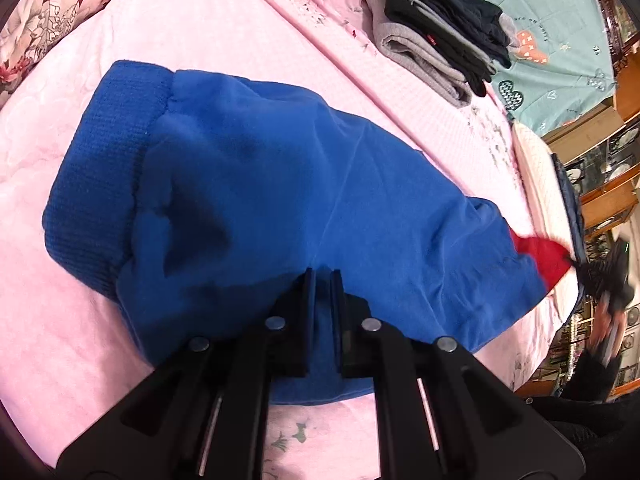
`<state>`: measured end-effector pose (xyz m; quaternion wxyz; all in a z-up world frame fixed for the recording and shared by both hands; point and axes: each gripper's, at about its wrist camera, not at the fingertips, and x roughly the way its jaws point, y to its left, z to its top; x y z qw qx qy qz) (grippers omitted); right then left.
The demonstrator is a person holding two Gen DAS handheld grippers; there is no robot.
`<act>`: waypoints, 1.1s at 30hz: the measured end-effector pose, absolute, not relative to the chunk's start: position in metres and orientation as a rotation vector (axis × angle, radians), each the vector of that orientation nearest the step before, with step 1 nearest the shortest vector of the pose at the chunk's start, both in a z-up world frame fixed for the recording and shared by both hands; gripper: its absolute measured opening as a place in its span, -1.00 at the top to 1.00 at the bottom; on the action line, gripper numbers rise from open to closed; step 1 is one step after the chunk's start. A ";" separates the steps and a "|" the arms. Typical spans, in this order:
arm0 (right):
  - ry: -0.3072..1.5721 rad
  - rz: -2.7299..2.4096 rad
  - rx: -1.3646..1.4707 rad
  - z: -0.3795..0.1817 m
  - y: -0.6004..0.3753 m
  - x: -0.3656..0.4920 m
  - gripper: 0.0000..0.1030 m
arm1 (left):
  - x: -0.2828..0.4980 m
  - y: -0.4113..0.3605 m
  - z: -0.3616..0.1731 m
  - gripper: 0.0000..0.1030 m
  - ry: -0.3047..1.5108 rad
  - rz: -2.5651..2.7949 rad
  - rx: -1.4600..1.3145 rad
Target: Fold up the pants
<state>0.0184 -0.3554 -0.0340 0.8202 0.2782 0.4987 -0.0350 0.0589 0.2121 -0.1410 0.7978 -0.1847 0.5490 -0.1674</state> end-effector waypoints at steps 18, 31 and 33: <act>1.006 -0.147 0.392 -0.086 -0.364 -0.054 0.13 | 0.046 0.193 -0.104 0.72 1.173 -0.241 -0.268; 1.108 -0.188 0.164 -0.127 -0.325 -0.021 0.12 | 0.058 0.092 -0.126 0.35 1.246 -0.473 -0.186; 1.133 -0.187 0.152 -0.134 -0.327 -0.027 0.10 | 0.046 0.095 -0.129 0.31 1.210 -0.478 -0.186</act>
